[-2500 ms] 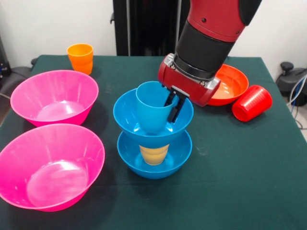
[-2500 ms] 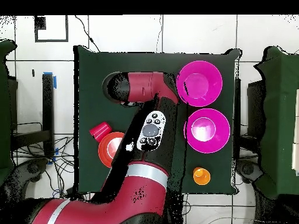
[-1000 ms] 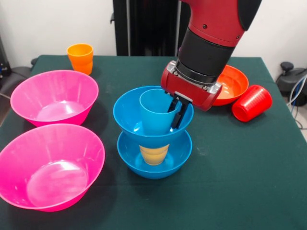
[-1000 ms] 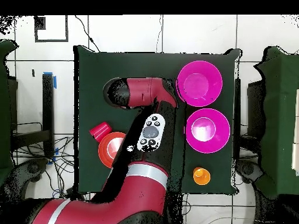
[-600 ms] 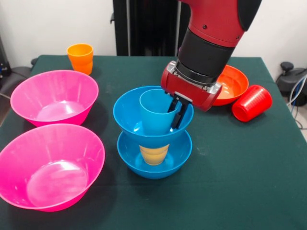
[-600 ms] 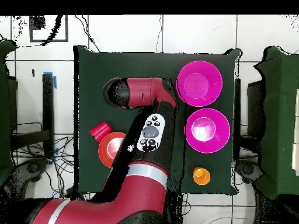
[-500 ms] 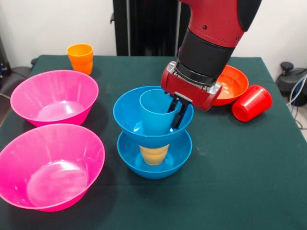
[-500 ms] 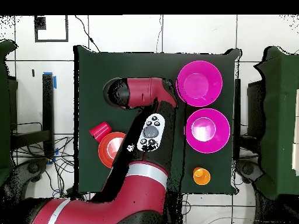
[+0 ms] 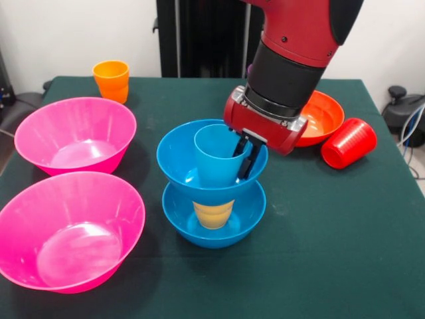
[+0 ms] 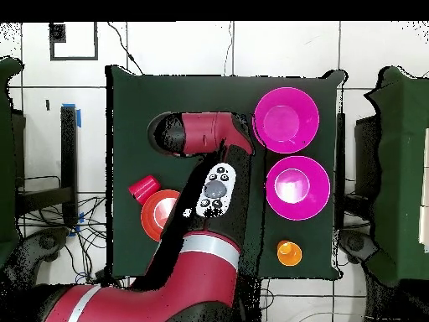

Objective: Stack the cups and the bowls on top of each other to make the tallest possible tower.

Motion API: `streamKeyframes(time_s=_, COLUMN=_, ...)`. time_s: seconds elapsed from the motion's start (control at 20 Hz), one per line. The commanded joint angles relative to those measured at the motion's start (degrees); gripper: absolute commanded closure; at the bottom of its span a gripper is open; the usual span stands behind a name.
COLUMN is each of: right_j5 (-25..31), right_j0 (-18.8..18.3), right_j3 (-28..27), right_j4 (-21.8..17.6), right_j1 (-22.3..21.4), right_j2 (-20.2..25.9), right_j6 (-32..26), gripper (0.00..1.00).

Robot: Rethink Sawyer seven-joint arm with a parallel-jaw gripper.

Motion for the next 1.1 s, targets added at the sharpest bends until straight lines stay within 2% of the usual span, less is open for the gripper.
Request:
streamKeyframes(time_s=0.05, right_j5=4.8, right_j0=0.7, right_j3=2.1, right_j4=-1.9, right_j1=0.9, right_j2=4.8, right_j6=-0.7, gripper=1.0)
streamKeyframes(time_s=0.1, right_j5=4.9, right_j0=0.7, right_j3=2.0, right_j4=-1.9, right_j1=0.9, right_j2=4.8, right_j6=-0.9, gripper=1.0)
streamKeyframes(time_s=0.15, right_j5=5.0, right_j0=0.7, right_j3=2.0, right_j4=-1.9, right_j1=0.9, right_j2=4.9, right_j6=-1.0, gripper=0.0)
streamKeyframes(time_s=0.5, right_j5=6.4, right_j0=1.9, right_j3=1.9, right_j4=-1.9, right_j1=1.1, right_j2=2.8, right_j6=1.4, gripper=0.0)
streamKeyframes(time_s=1.1, right_j5=7.1, right_j0=1.8, right_j3=2.2, right_j4=-1.5, right_j1=0.2, right_j2=2.9, right_j6=0.1, gripper=0.0)
